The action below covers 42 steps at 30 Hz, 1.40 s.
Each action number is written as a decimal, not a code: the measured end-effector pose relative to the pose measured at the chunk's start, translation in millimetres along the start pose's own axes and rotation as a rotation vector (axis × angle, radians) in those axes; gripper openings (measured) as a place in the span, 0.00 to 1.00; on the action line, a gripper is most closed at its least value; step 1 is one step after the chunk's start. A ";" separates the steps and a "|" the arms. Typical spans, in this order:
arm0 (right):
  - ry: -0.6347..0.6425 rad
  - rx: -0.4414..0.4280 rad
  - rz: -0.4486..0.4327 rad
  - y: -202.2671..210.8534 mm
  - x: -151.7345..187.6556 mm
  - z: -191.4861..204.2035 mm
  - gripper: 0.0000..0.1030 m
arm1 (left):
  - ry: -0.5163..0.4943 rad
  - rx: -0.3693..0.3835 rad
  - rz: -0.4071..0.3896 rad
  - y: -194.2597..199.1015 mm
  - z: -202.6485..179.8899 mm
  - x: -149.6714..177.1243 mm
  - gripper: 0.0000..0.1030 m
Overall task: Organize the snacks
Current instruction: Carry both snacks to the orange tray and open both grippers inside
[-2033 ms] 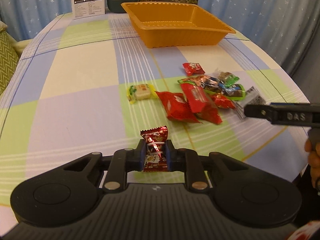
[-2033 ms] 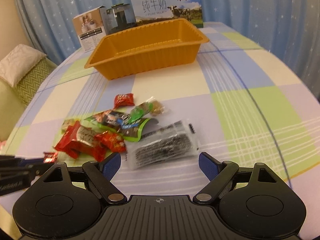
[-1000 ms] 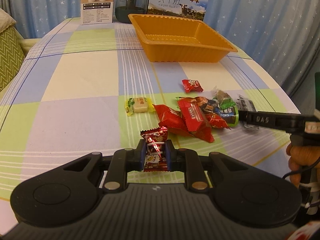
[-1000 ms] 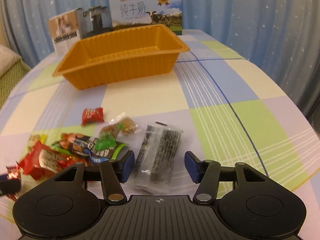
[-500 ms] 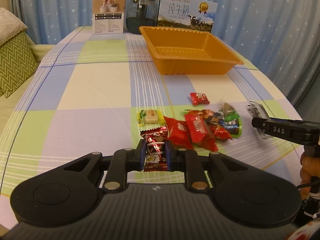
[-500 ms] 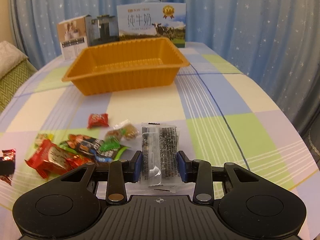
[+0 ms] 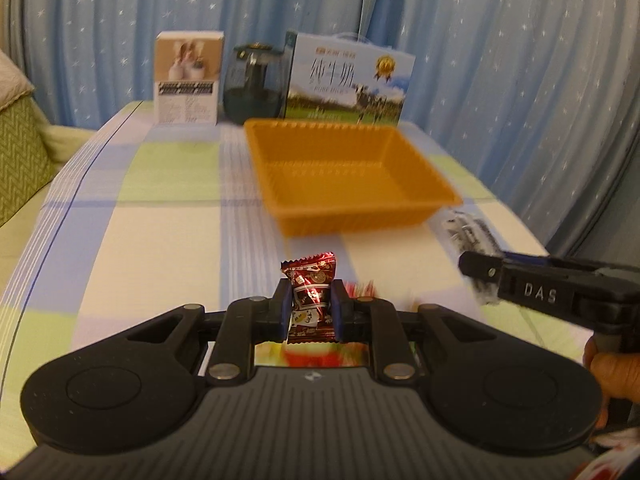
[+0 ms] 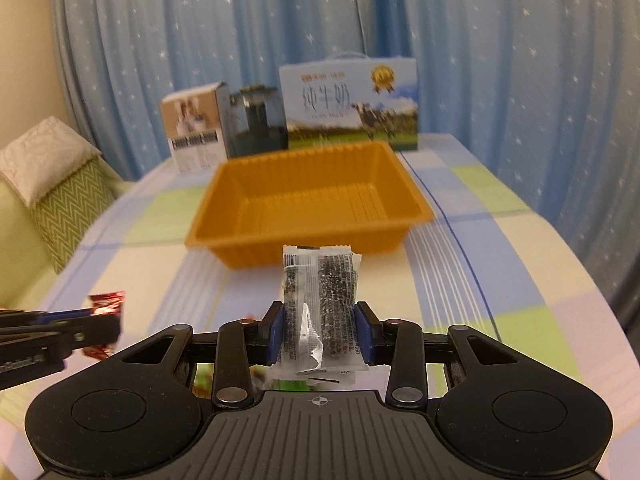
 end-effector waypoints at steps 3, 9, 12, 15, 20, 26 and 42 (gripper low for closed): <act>0.011 -0.011 -0.014 -14.2 -21.8 -7.1 0.37 | -0.001 0.008 -0.029 -18.0 -7.1 -27.0 0.17; -0.001 -0.016 -0.037 -52.9 -58.8 -26.9 0.37 | 0.002 0.025 -0.064 -58.5 -18.3 -68.0 0.18; -0.016 -0.021 -0.057 -72.7 -70.1 -39.1 0.37 | 0.016 0.034 -0.069 -80.0 -20.2 -80.5 0.18; -0.043 -0.020 -0.063 -90.9 -74.9 -53.1 0.37 | 0.027 0.035 -0.067 -100.5 -21.7 -88.6 0.18; -0.074 -0.018 -0.082 -113.2 -83.5 -68.0 0.37 | 0.026 0.039 -0.053 -128.6 -23.6 -97.5 0.18; -0.106 -0.027 -0.084 -130.5 -88.2 -75.4 0.37 | 0.014 0.021 -0.043 -148.0 -23.1 -99.9 0.30; -0.134 -0.046 -0.094 -132.2 -89.7 -71.2 0.37 | 0.033 0.000 -0.052 -139.1 -10.1 -100.2 0.39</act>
Point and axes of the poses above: each gripper's, at about its wrist camera, not at the fingertips, and y roughly against the way its jaws point, z to its left, x to its underside, the point moved 6 cm from there along -y, roughly the way its jaws point, and after that the axes turned 12 degrees about -x, right-handed, at the moved point
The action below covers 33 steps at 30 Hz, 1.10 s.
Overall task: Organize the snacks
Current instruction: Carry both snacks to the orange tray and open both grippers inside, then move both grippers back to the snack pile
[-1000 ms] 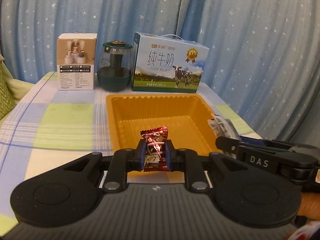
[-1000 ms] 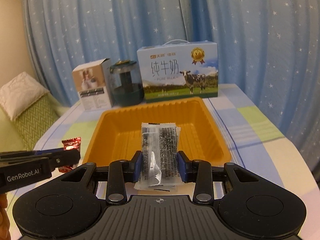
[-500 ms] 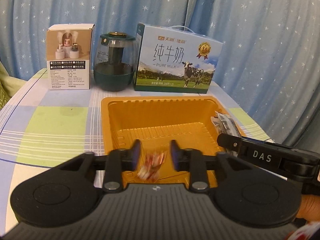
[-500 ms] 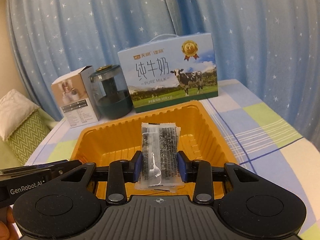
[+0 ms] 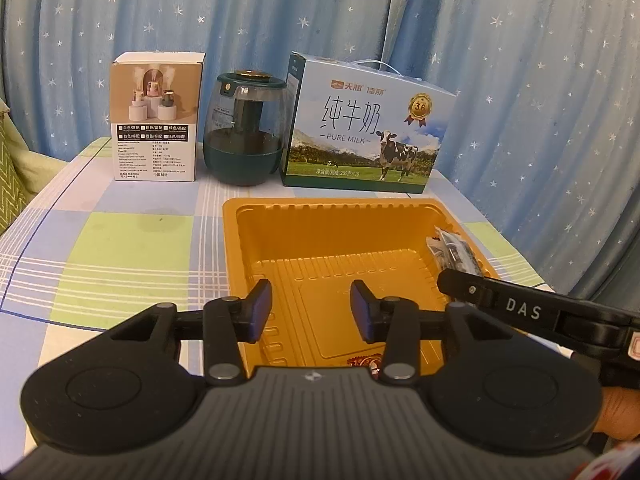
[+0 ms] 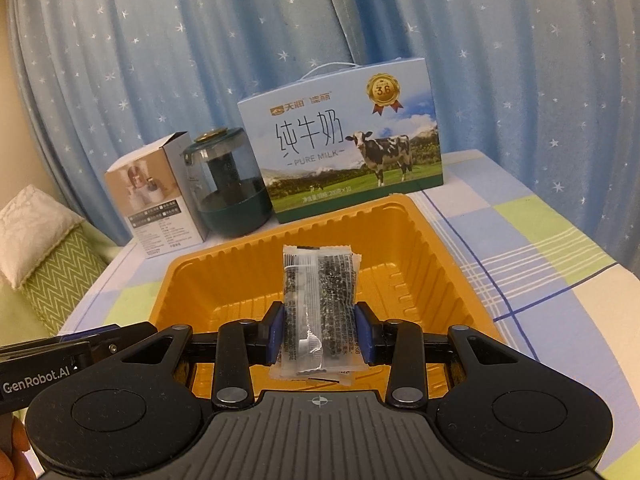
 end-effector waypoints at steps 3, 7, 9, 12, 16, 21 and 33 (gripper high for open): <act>-0.010 -0.018 -0.033 1.9 -0.9 -0.5 0.38 | -0.001 -0.002 0.003 0.6 0.0 1.1 0.41; -0.010 -0.006 -0.070 6.8 -4.5 0.0 0.62 | -0.003 -0.003 0.004 1.8 0.8 1.7 0.42; -0.007 0.007 -0.078 9.5 -6.1 -0.7 0.62 | -0.002 -0.003 0.002 3.3 1.2 1.3 0.42; -0.018 0.027 -0.089 14.4 -6.6 -5.4 0.62 | -0.002 -0.003 -0.003 6.0 1.8 0.9 0.42; -0.035 0.054 -0.100 26.7 -6.9 -11.4 0.62 | -0.004 -0.007 -0.008 12.2 3.2 2.8 0.43; -0.026 0.079 -0.069 41.1 2.8 -10.9 0.62 | -0.008 -0.011 -0.010 23.8 4.4 9.8 0.43; -0.035 0.082 -0.039 98.0 24.8 0.0 0.62 | -0.003 -0.050 0.008 77.1 19.5 55.0 0.45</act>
Point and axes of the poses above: each gripper's, at about its wrist camera, not at the fingertips, and y roughly against the way its jaws point, z to its left, x to its underside, the point moved 6 cm from there along -y, roughly the way its jaws point, and after that the axes turned 12 degrees about -x, right-handed, at the moved point
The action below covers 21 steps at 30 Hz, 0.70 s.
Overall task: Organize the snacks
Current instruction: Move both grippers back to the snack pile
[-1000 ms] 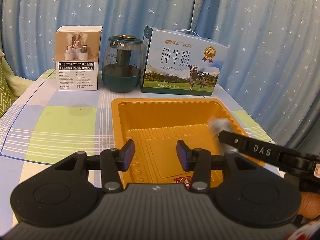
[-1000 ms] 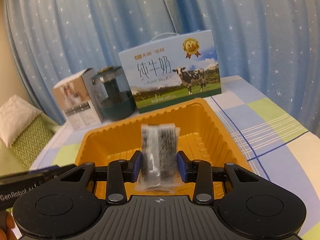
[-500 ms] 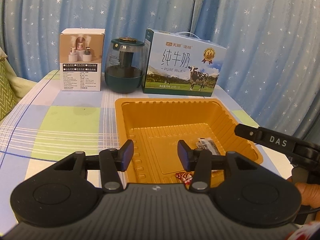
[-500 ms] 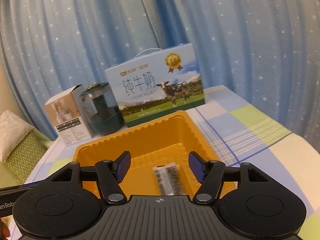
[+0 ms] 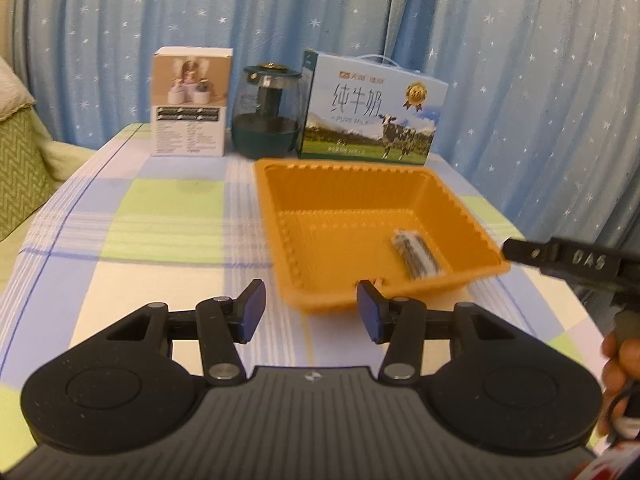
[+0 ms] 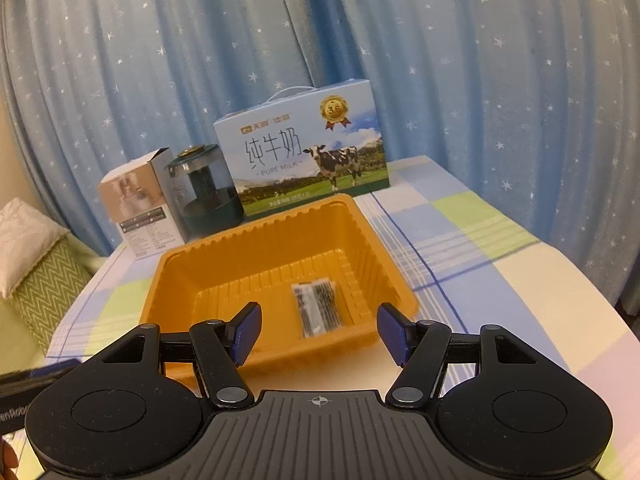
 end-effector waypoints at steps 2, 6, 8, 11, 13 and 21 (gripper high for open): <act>-0.013 0.001 -0.002 10.9 3.3 -0.4 0.62 | -0.001 -0.008 0.005 9.4 3.3 8.3 0.45; -0.012 0.010 -0.013 34.4 12.3 4.5 0.62 | 0.016 -0.010 0.005 29.8 11.5 25.3 0.46; -0.022 0.001 -0.014 45.6 18.9 6.3 0.62 | 0.029 -0.012 0.012 40.1 16.4 36.2 0.46; -0.022 0.005 -0.011 60.6 33.1 8.9 0.62 | 0.032 -0.013 0.022 52.9 21.0 51.1 0.47; -0.027 -0.001 0.006 67.8 45.9 10.5 0.62 | 0.022 -0.019 0.025 59.9 22.9 60.4 0.47; 0.008 -0.018 0.099 81.4 102.4 21.6 0.62 | -0.012 -0.047 0.060 76.4 30.1 95.3 0.47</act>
Point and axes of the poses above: each gripper's, at about its wrist camera, not at the fingertips, and y roughly against the way its jaws point, z to its left, x to its underside, the point moved 6 cm from there along -y, roughly the way its jaws point, and after that the axes turned 12 degrees about -x, right-handed, at the moved point
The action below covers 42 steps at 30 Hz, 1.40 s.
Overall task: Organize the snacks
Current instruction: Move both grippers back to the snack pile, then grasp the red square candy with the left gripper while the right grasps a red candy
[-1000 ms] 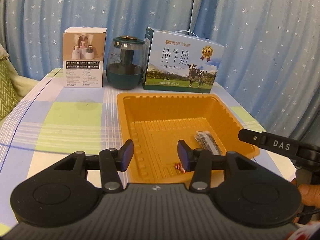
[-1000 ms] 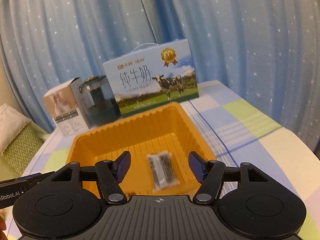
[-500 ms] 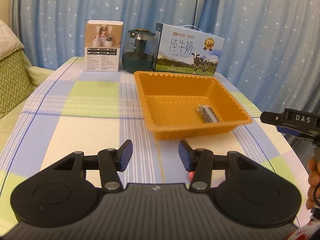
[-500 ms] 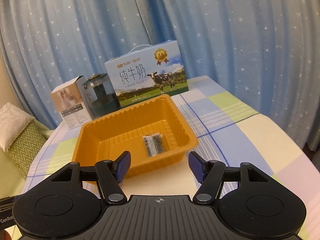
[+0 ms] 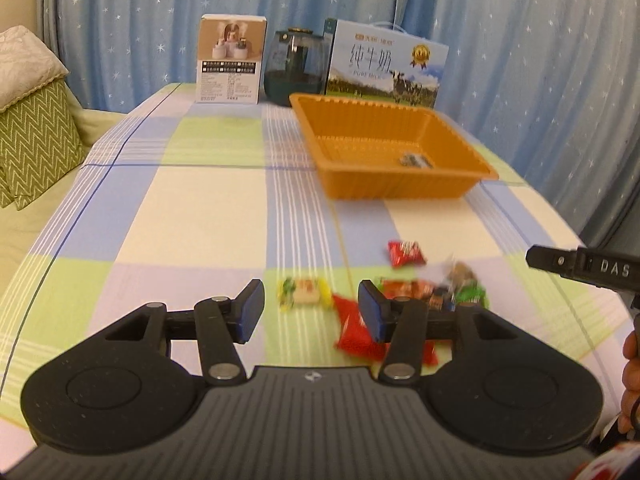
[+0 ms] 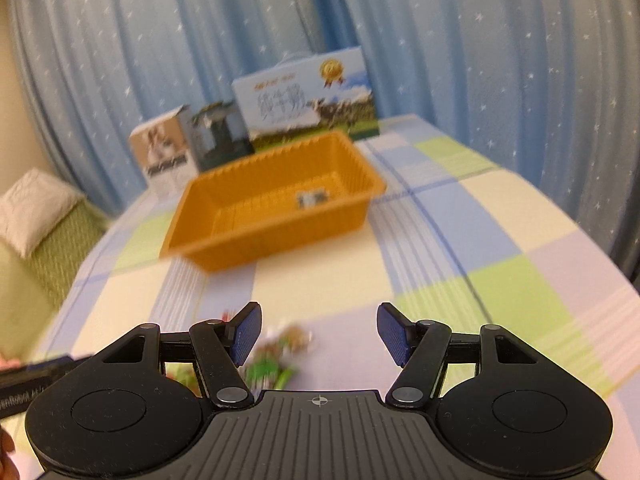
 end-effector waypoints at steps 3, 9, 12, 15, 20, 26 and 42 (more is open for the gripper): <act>0.008 -0.017 0.043 -3.2 18.7 6.0 0.62 | 0.000 0.008 0.013 1.5 1.4 7.7 0.47; 0.056 -0.065 0.103 -16.7 37.3 21.6 0.62 | 0.001 0.015 0.017 -0.5 2.7 10.9 0.47; 0.102 -0.076 0.113 -20.4 44.1 29.8 0.62 | 0.007 0.015 0.025 -3.2 3.7 11.2 0.47; 0.179 -0.095 0.115 -23.3 46.1 41.0 0.62 | 0.014 0.014 0.029 -5.4 6.7 11.1 0.47; 0.389 -0.104 0.161 -38.6 53.3 58.9 0.52 | 0.032 0.019 0.038 -8.9 12.5 10.6 0.47; 0.578 -0.109 0.226 -62.5 68.1 73.0 0.40 | 0.048 0.019 0.051 -12.0 17.1 12.0 0.47; 0.452 -0.112 0.244 -62.3 68.4 63.9 0.24 | -0.010 0.100 0.062 -16.6 -2.4 15.9 0.47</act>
Point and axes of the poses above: each gripper's, at about its wrist camera, not at the fingertips, and y roughly against the way its jaws point, z to its left, x to its underside, the point moved 6 cm from there along -y, roughly the way its jaws point, and after that the axes turned 12 degrees about -x, right-handed, at the moved point
